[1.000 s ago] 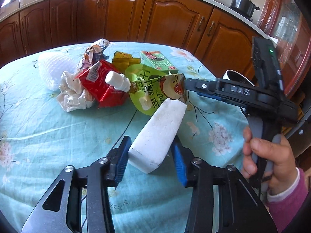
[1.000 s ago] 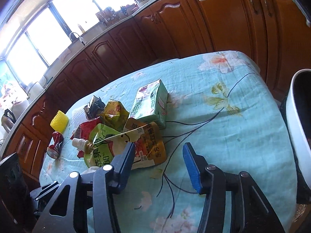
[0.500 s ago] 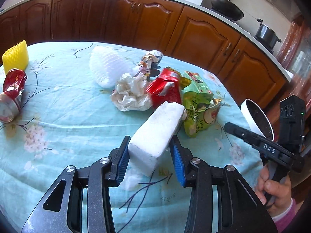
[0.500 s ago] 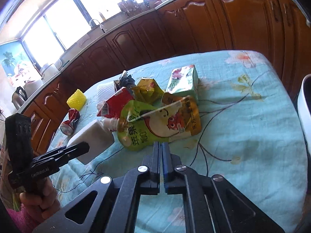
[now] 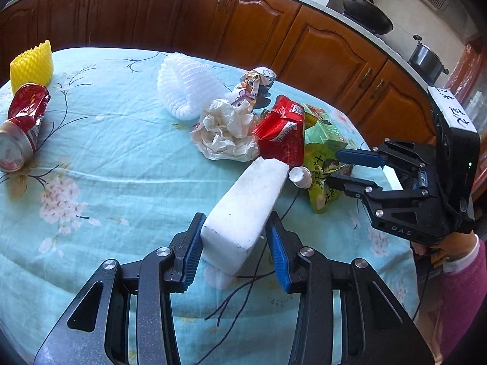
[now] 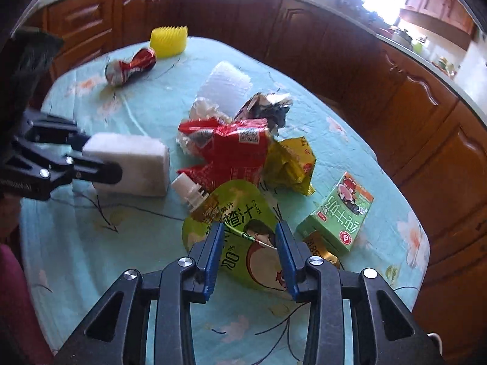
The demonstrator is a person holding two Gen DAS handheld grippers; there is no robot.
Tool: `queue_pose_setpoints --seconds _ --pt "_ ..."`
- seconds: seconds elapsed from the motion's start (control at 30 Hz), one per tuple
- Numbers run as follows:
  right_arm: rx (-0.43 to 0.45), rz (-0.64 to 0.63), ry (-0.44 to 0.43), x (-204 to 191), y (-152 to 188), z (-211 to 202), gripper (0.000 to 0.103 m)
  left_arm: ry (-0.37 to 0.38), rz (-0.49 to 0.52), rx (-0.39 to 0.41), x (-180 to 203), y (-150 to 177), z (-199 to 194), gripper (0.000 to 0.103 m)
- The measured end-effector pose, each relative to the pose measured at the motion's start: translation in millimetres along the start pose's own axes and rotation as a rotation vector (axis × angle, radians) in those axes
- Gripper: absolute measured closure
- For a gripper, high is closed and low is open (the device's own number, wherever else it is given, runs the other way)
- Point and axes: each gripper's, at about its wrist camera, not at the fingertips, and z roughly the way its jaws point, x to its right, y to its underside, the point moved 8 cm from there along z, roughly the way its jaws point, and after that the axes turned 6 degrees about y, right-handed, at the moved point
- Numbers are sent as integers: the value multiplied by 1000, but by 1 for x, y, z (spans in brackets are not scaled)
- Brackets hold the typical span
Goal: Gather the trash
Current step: 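Carry the foam block and juice pouch over the trash bin with both grippers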
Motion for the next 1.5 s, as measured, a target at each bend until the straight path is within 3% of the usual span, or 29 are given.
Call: queue_pose_setpoints --seconds 0.1,0.27,0.33,0.47,0.63,0.77,1.0,1.2,1.37,1.5 --pt "-21 -23 23 0 4 -2 67 5 -5 -2 1 -3 3 64" --pt "-34 0 66 4 12 -9 82 10 -3 -4 1 -4 4 64" --pt "-33 62 60 10 15 -17 90 20 -3 -4 3 -4 5 64" --pt "-11 236 39 26 16 -36 94 42 -4 -6 10 -1 5 64" --pt "54 529 -96 49 20 -68 101 86 18 -4 28 -2 0 64" --pt "76 686 -178 61 36 -80 101 111 48 -2 44 -5 2 64" --pt "12 867 -140 68 83 -41 99 108 58 -32 64 -1 27 64" --pt "58 921 -109 56 87 -30 81 66 70 -42 71 -2 48 63" --pt "106 945 -36 47 86 -34 82 53 87 -52 75 -1 59 62" --pt "121 952 -30 45 90 -37 95 50 118 -39 83 -1 58 69"
